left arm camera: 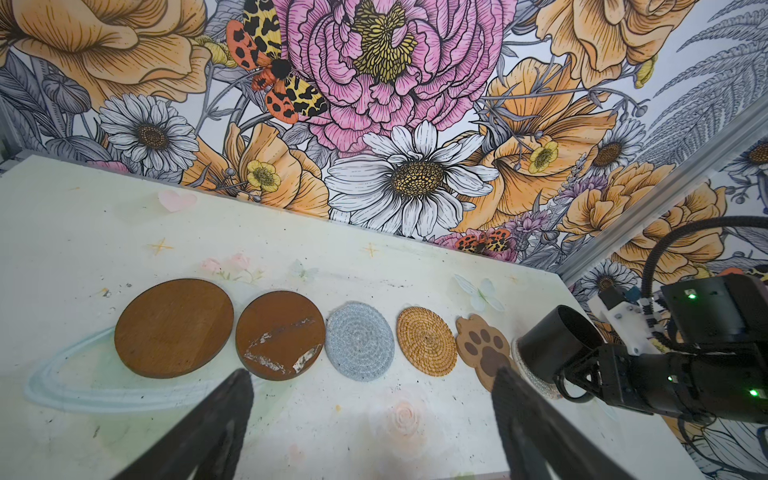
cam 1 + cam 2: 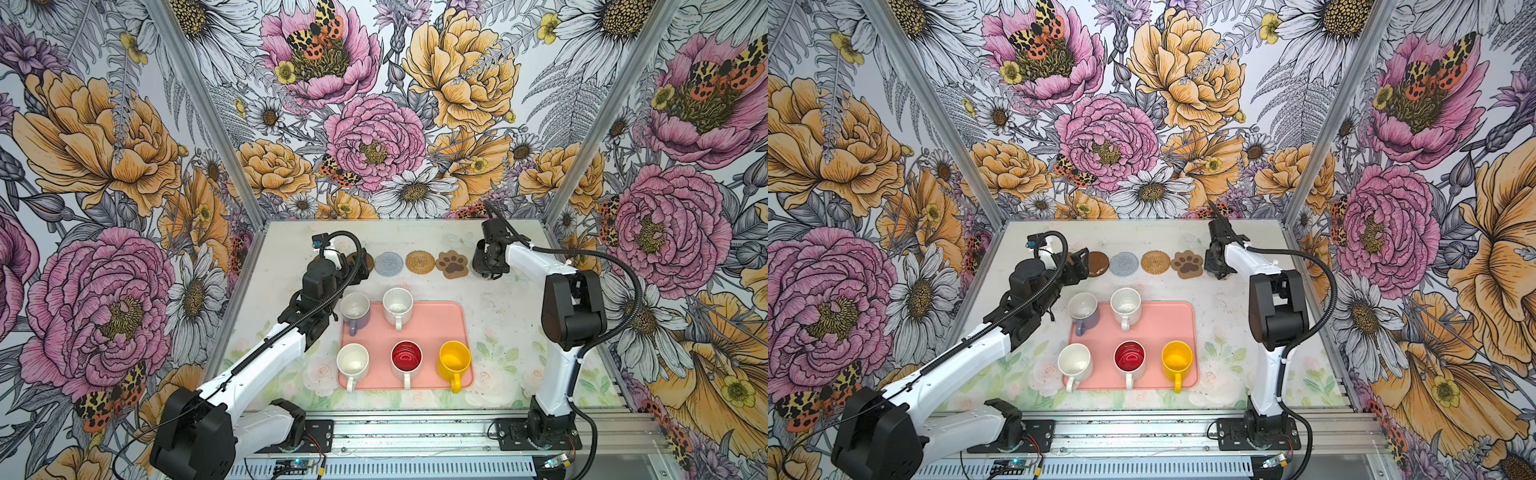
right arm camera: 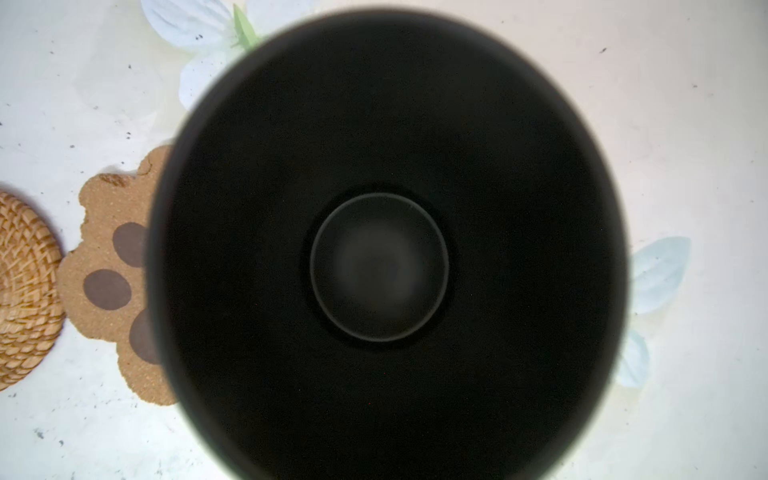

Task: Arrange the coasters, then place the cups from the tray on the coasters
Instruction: 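Lower the black mug with the right gripper onto the zigzag-stitched coaster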

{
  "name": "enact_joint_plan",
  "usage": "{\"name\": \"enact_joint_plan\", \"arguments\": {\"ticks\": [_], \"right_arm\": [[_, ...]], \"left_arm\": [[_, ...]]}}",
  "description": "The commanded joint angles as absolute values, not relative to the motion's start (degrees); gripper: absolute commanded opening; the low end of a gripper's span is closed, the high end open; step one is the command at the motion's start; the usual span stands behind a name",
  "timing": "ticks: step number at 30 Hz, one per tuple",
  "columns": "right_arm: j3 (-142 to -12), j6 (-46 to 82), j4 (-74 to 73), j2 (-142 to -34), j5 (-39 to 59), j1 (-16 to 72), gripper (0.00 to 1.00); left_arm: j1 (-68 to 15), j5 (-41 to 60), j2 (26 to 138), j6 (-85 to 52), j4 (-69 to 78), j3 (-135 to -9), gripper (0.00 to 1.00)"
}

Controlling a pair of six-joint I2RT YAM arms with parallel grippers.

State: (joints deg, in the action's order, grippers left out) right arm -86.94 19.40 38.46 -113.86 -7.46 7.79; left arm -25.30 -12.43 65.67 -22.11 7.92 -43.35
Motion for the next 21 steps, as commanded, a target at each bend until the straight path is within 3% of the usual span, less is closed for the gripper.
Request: {"name": "enact_joint_plan", "arguments": {"ticks": [1,21], "right_arm": [[-87.8,19.1,34.5,-113.3,-9.5,7.3,0.00],[-84.5,19.9,33.4,-112.1,-9.7,7.2,0.00]], "left_arm": [[-24.8,-13.3,65.3,-21.4,7.9,-42.6,0.91],[-24.8,-13.3,64.3,-21.5,7.6,-42.3,0.91]]}}
